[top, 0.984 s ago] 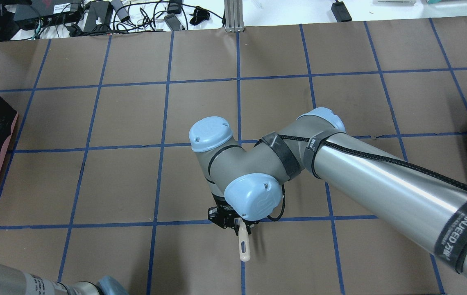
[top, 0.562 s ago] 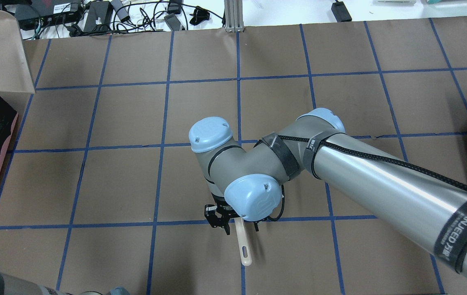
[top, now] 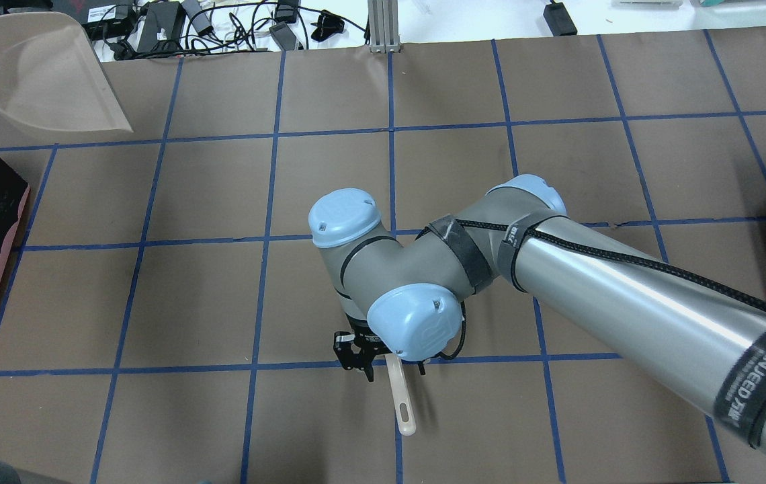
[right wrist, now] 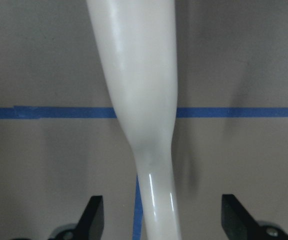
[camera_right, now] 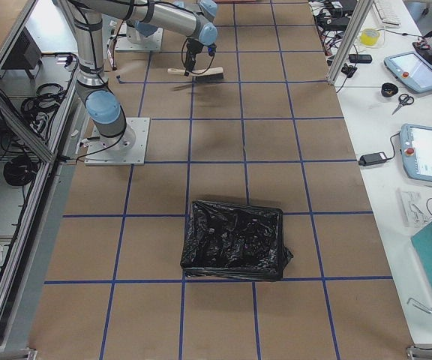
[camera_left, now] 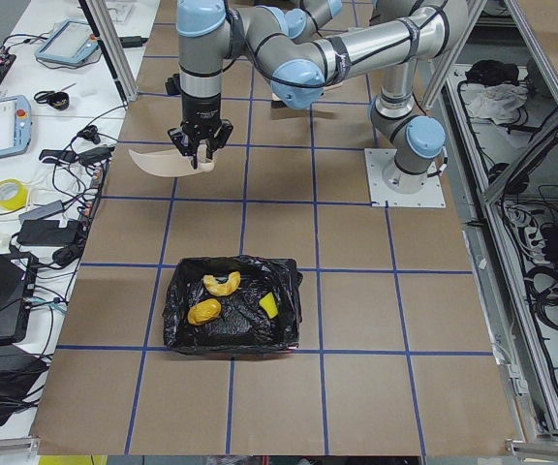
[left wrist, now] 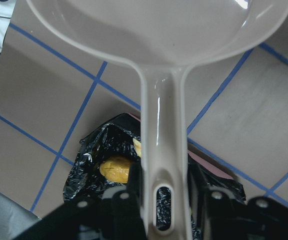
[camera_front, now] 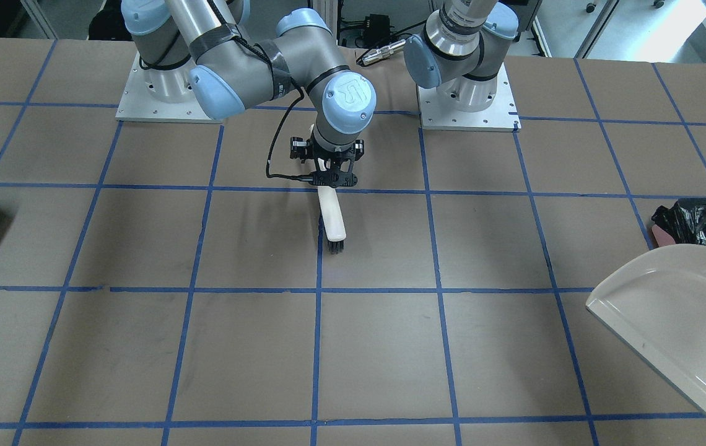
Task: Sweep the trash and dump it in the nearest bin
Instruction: 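Bring empty dustpan back with left while right sets brush down and releases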
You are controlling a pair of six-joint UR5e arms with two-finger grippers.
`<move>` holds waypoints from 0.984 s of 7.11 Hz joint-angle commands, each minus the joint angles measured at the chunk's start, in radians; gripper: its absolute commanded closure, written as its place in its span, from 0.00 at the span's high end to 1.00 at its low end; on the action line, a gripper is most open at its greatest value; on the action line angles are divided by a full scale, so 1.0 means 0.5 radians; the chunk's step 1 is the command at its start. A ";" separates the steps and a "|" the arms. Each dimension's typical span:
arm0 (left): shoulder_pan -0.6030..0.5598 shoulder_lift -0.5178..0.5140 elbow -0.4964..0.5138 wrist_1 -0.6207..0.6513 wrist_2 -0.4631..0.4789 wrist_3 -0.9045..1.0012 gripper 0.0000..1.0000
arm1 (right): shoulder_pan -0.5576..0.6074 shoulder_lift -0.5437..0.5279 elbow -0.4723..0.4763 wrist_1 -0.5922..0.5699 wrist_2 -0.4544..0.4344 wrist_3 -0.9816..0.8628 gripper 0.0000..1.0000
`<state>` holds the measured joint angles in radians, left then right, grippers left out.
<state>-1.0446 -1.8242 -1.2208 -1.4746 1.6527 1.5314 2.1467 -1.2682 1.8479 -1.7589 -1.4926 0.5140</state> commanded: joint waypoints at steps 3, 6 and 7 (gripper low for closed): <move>-0.288 0.034 -0.080 -0.067 -0.084 -0.580 0.00 | -0.035 -0.062 -0.258 0.191 -0.027 -0.028 1.00; -0.371 0.022 -0.169 -0.088 -0.230 -0.981 0.00 | -0.365 -0.352 -0.481 0.489 -0.113 -0.364 1.00; -0.429 0.007 -0.200 -0.088 -0.246 -1.165 0.00 | -0.546 -0.472 -0.481 0.478 -0.183 -0.690 1.00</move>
<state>-1.2304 -1.8161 -1.2988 -1.5172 1.5510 1.0512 1.9778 -1.4281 1.6167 -1.5305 -1.5502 0.3227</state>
